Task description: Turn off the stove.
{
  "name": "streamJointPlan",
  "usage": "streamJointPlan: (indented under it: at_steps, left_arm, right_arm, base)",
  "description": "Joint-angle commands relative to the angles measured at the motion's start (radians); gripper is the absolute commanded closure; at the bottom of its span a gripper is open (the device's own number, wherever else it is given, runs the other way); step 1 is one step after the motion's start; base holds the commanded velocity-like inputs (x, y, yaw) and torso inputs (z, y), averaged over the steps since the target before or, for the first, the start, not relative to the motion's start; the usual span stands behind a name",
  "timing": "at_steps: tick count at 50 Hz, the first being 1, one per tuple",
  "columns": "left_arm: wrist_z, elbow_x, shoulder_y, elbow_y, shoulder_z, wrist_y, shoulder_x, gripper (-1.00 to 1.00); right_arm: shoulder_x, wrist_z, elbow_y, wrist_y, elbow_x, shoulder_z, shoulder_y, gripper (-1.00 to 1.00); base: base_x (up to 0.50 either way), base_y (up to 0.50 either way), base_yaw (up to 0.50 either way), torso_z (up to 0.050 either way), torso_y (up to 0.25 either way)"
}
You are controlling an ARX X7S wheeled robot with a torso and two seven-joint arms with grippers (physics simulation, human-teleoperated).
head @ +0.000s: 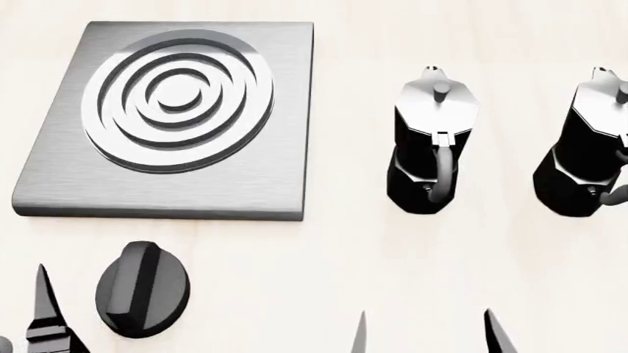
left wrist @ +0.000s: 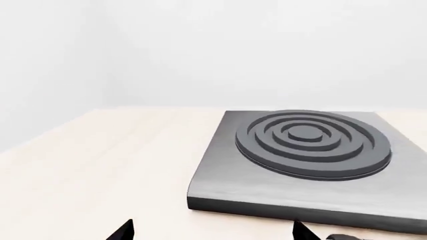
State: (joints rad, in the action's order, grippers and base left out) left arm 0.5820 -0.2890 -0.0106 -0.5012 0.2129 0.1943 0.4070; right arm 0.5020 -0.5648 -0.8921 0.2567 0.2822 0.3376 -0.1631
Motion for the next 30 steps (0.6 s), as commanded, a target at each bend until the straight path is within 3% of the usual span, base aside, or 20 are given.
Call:
streamJointPlan:
  at_steps: [1,30]
  left_arm:
    - [-0.028,-0.038,-0.031,-0.107,0.012,0.03,0.04,-1.0]
    - [-0.049,-0.091,-0.005,-0.243,0.019,0.098,0.094,-1.0]
  right_arm:
    - [-0.01,0.024,0.064,-0.096,-0.001,-0.009,0.004,-1.0]
    - [-0.043,0.027,0.149,-0.104,0.03,-0.023,0.097,-1.0]
  base:
    - [0.0,0.0,0.0,0.0,0.0]
    - [0.0,0.0,0.0,0.0,0.0]
